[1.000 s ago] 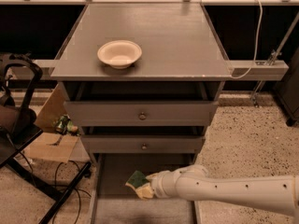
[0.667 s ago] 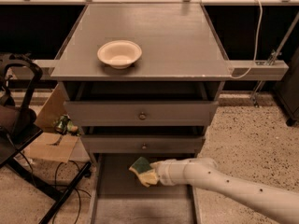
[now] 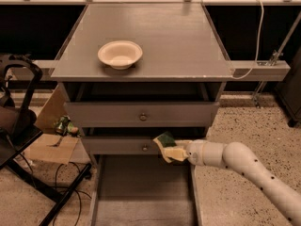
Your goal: Pick sponge from bottom drawer and place on counter
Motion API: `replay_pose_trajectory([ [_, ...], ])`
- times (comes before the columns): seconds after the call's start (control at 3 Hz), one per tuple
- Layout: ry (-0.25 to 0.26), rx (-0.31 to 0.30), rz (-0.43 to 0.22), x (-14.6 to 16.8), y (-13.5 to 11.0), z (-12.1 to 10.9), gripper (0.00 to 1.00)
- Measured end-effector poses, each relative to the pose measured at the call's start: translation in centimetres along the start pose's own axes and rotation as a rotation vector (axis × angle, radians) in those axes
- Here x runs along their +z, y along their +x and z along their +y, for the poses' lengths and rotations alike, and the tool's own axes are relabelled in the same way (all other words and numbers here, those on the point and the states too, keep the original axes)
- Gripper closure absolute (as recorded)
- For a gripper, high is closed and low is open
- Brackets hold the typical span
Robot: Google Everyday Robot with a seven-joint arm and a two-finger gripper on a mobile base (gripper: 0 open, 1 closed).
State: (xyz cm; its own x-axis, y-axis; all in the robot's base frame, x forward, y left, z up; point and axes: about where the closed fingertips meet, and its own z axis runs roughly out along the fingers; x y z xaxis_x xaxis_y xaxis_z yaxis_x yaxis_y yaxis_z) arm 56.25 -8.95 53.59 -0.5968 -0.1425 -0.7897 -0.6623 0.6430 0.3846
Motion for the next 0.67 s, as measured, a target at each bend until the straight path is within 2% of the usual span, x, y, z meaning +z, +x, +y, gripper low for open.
replay_pose_trajectory([
  [0.33,0.001,0.001,0.003,0.02,0.17,-0.07,1.0],
  [0.67,-0.004,-0.015,0.024,-0.88,-0.59,0.88,1.0],
])
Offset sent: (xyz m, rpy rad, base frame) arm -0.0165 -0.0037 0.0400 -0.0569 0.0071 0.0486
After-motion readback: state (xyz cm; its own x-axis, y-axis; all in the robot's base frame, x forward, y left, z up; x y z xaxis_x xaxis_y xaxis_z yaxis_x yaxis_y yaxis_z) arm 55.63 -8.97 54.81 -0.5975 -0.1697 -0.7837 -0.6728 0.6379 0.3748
